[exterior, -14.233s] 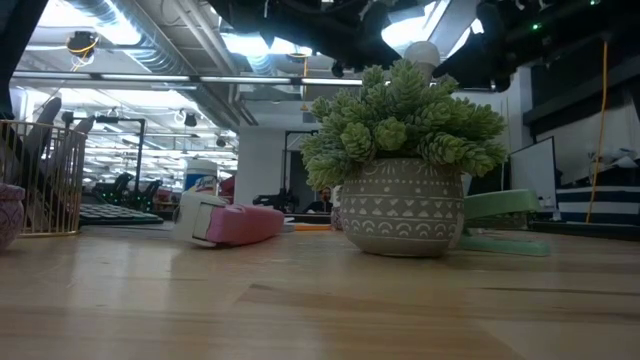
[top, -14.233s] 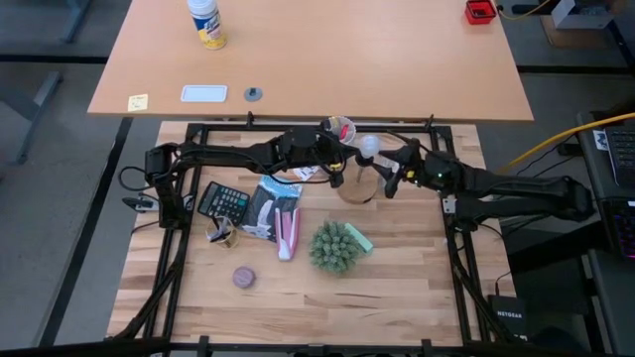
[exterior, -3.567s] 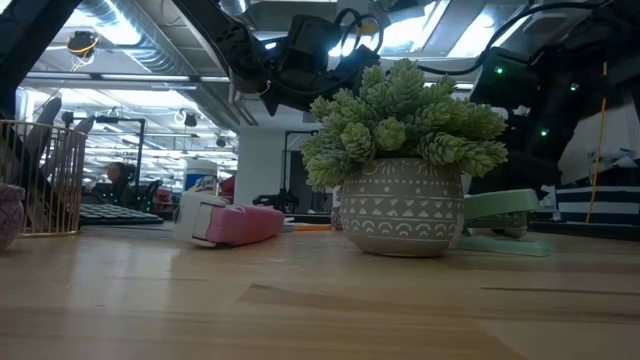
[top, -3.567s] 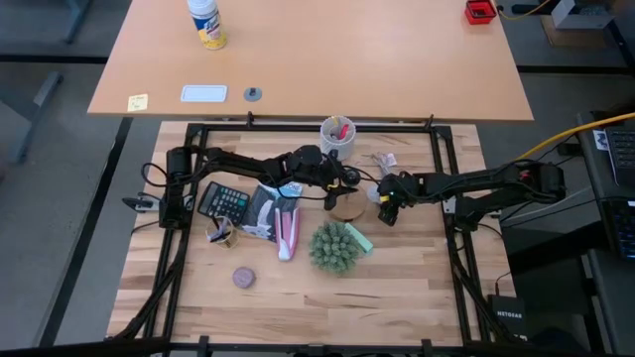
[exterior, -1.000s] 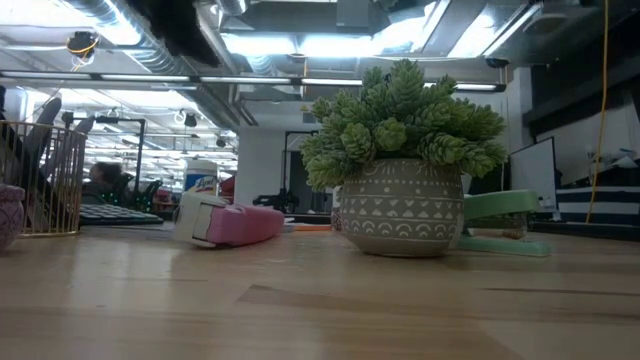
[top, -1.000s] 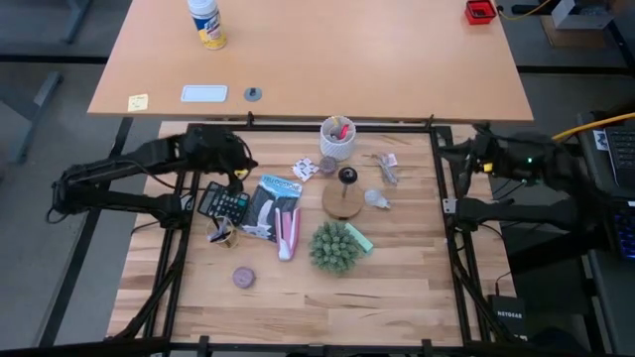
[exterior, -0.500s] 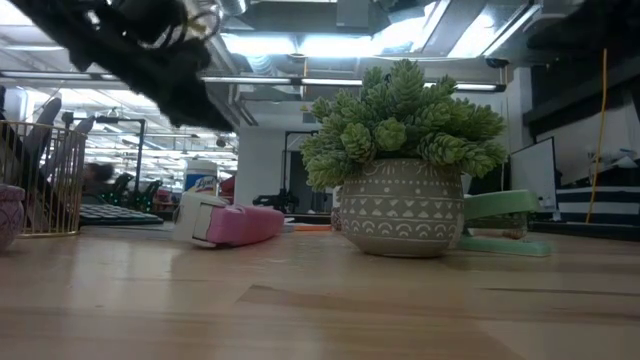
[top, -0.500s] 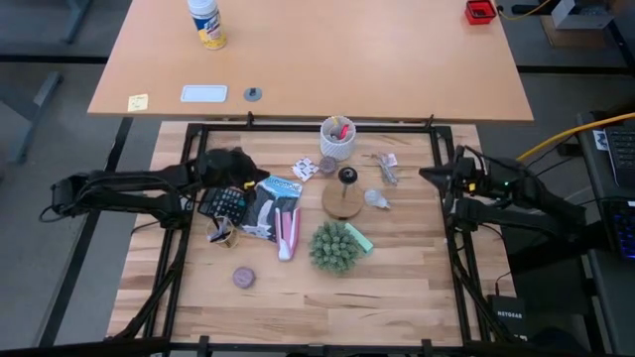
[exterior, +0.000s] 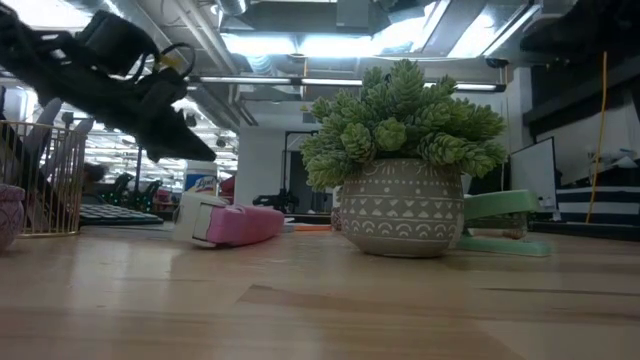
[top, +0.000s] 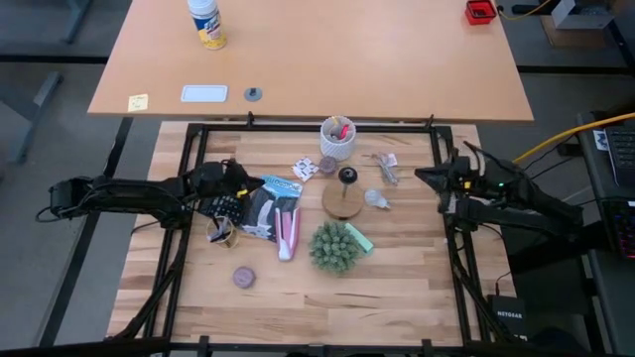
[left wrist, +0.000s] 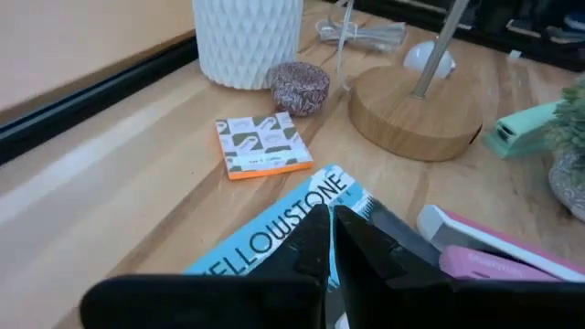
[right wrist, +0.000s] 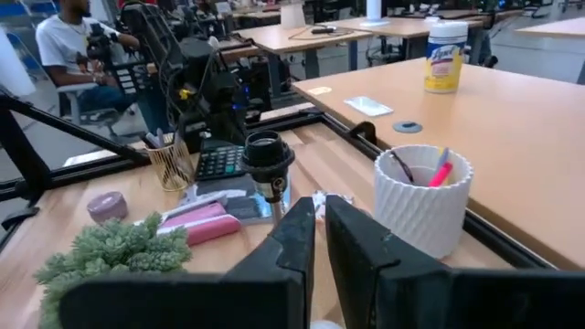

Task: Screw lightbulb
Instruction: Return to Home Position

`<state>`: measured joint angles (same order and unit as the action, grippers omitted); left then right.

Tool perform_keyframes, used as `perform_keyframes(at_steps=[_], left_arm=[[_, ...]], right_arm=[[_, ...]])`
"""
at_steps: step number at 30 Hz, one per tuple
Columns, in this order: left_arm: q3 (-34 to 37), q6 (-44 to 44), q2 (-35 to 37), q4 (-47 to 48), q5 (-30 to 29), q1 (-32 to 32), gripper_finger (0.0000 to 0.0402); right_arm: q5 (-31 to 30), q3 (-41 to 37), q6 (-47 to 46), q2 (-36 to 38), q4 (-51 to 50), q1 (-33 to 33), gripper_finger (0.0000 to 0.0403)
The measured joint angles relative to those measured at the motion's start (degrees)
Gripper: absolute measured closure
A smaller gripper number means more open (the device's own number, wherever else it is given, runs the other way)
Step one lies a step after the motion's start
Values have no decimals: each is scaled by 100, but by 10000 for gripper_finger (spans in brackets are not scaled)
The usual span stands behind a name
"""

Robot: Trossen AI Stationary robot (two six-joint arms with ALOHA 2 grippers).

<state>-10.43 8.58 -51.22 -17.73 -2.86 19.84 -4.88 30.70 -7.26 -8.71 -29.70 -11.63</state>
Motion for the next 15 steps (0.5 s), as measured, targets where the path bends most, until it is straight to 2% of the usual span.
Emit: perform_keyframes(at_steps=[8, 15], left_arm=[[729, -129, 0, -1228, 9, -2, 391], [967, -278, -2, -1323, 9, -2, 391]], right_arm=[[-51, -1101, 21, -4, 1038, -1, 366], [-556, -1701, 6, -4, 1110, -1, 366]])
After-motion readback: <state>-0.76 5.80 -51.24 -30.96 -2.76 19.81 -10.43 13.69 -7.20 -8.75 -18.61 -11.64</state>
